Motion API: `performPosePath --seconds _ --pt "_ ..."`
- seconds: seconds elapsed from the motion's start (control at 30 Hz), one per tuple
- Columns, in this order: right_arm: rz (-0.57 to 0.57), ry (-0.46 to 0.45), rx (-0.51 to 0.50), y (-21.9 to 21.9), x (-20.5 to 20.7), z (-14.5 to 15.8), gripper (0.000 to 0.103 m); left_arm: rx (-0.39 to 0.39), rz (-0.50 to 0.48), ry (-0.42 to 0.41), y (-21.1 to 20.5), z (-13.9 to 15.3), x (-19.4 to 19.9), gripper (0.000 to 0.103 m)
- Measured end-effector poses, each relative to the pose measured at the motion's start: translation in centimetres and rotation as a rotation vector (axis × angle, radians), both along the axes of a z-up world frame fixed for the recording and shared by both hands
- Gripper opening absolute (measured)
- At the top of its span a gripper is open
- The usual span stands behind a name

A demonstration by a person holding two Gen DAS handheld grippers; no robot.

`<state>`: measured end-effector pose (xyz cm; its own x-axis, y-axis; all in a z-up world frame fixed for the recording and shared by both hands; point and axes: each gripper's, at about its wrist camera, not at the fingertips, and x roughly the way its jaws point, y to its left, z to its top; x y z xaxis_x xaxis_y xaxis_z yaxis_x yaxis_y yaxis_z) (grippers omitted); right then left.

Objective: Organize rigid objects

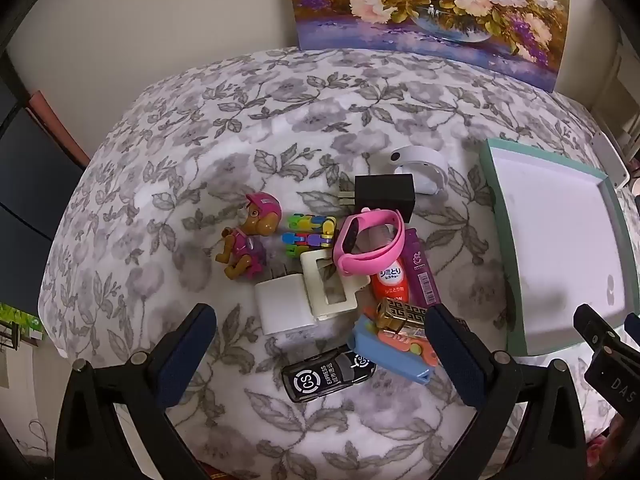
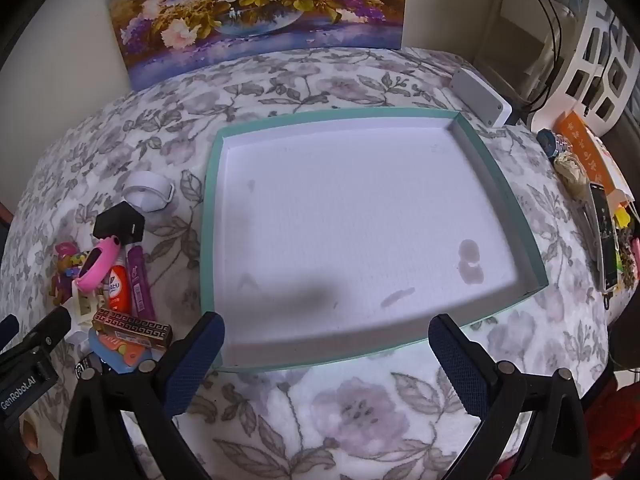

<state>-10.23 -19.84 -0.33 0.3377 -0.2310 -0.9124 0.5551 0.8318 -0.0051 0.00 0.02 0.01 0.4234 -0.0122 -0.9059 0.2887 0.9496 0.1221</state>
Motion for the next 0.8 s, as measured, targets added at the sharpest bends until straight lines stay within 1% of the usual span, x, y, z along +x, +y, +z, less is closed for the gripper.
performPosePath --seconds 0.17,0.3,0.8 --pt "0.001 0.000 0.000 0.00 -0.02 -0.04 0.103 -0.002 -0.005 -0.002 -0.01 0.09 0.00 0.103" --pt "0.000 0.001 -0.001 0.03 -0.04 0.08 0.103 0.000 -0.008 -0.001 0.40 0.70 0.36 0.103" --pt "0.003 0.006 0.006 -0.08 -0.14 -0.08 0.103 0.000 -0.005 -0.009 0.26 0.62 -0.02 0.103"
